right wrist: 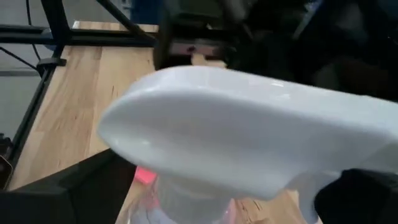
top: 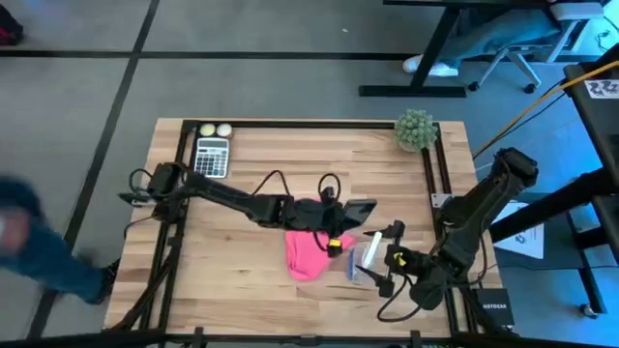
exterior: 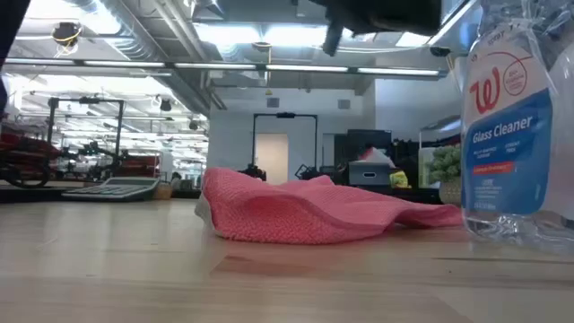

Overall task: Apply microfiber cloth
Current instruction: Spray the black cellphone with the spray bottle

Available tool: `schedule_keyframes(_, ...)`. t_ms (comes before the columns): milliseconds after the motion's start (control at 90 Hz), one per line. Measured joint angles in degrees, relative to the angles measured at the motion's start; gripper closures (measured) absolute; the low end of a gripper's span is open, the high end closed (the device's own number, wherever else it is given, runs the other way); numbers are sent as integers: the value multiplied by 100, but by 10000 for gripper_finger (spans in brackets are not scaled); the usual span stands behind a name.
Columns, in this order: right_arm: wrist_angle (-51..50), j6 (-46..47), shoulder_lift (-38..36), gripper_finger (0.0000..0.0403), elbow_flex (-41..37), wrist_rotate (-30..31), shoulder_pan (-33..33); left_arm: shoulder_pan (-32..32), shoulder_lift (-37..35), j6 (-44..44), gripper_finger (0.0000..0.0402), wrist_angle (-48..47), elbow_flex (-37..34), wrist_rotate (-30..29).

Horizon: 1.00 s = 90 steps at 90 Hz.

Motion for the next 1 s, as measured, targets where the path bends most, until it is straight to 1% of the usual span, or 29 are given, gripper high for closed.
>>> schedule_keyframes(178, 24, -4, 0, 6, 0, -16, 2, 287, 265, 34, 380, 630, 2, 820)
schedule_keyframes(211, 22, -2, 0, 6, 0, -17, 2, 329, 278, 57, 380, 625, -2, 938)
schedule_keyframes(322, 26, -9, 0, 6, 0, -17, 2, 441, 406, 152, 380, 1004, 8, 1107)
schedule_keyframes(411, 84, -15, 0, 6, 0, -20, 2, 526, 582, 153, 380, 1368, 82, 1134)
schedule_keyframes(489, 124, -28, 0, 6, 0, -22, 2, 578, 769, 153, 380, 1350, 260, 1164)
schedule_keyframes(633, 114, -35, 0, 6, 0, -26, 2, 624, 1146, 177, 380, 1246, 729, 1481)
schedule_keyframes(800, 116, -59, 0, 6, 2, -66, 2, 615, 1577, 289, 380, 1072, 1298, 1589)
schedule_keyframes(922, 112, -58, 0, 8, 2, -68, 2, 621, 1720, 277, 380, 935, 1498, 1741)
schedule_keyframes(1000, 119, -57, 0, 19, 2, -73, 2, 622, 1754, 273, 380, 925, 1534, 1741)
